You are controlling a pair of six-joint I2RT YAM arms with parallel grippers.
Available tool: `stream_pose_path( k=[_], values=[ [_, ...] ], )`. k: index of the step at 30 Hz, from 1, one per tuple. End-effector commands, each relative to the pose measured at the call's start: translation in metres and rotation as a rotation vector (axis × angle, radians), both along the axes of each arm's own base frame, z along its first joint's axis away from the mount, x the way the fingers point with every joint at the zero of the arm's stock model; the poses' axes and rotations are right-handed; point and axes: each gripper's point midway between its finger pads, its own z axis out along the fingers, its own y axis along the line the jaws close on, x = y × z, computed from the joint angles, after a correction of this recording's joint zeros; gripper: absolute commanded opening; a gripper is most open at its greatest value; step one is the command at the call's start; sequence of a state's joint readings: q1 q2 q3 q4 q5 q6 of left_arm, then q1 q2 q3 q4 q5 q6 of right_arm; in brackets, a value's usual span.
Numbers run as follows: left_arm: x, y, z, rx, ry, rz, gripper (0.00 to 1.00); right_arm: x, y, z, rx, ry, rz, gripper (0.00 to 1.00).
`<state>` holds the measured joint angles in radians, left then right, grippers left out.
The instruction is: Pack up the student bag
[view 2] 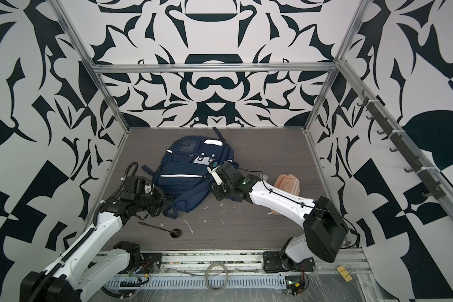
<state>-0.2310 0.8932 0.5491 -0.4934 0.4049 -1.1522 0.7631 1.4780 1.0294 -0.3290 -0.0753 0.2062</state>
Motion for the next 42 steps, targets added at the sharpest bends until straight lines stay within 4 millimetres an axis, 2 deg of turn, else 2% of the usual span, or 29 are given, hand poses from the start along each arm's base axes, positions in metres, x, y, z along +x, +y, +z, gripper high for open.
stream_pose_path(
  k=[1,5,9,14,15,16,18,22,24,26,30,32,38,40,42],
  values=[
    [-0.012,0.024,-0.009,0.140,0.010,0.009,0.00,0.051,-0.032,0.022,-0.023,-0.081,-0.153,0.00],
    [-0.022,0.029,-0.014,0.159,0.013,0.003,0.00,0.065,-0.034,0.015,-0.012,-0.071,-0.165,0.00],
    [-0.025,0.026,-0.013,0.146,-0.016,-0.017,0.00,0.051,-0.024,0.013,0.010,-0.050,-0.059,0.01],
    [-0.027,0.020,-0.018,0.150,-0.031,-0.110,0.00,0.019,-0.024,0.036,0.085,-0.067,0.049,0.47],
    [-0.027,0.018,-0.019,0.151,-0.040,-0.129,0.00,0.013,-0.024,0.043,0.095,-0.070,0.068,0.60],
    [-0.026,0.016,-0.019,0.146,-0.049,-0.147,0.00,0.008,-0.025,0.049,0.095,-0.071,0.087,0.69],
    [-0.024,0.012,-0.020,0.133,-0.073,-0.173,0.00,0.002,-0.024,0.057,0.095,-0.064,0.124,0.74],
    [-0.025,0.004,-0.023,0.101,-0.096,-0.224,0.00,0.004,-0.007,0.059,0.120,-0.024,0.199,0.76],
    [-0.028,0.003,-0.026,0.101,-0.088,-0.247,0.00,0.010,0.007,0.054,0.139,0.021,0.224,0.72],
    [-0.032,0.004,-0.029,0.112,-0.082,-0.261,0.00,0.023,0.018,0.043,0.140,0.057,0.212,0.68],
    [-0.040,0.007,-0.038,0.124,-0.069,-0.272,0.00,0.059,0.028,0.015,0.128,0.146,0.108,0.67],
    [-0.043,0.006,-0.042,0.119,-0.071,-0.275,0.00,0.070,0.033,0.008,0.122,0.196,0.077,0.67],
    [-0.047,0.008,-0.049,0.121,-0.056,-0.277,0.00,0.078,0.038,-0.011,0.107,0.275,0.051,0.67],
    [-0.047,0.007,-0.049,0.123,-0.058,-0.282,0.00,0.076,0.037,-0.019,0.093,0.303,0.048,0.64],
    [-0.047,0.007,-0.049,0.122,-0.056,-0.286,0.00,0.073,0.037,-0.025,0.094,0.327,0.051,0.58]
  ],
)
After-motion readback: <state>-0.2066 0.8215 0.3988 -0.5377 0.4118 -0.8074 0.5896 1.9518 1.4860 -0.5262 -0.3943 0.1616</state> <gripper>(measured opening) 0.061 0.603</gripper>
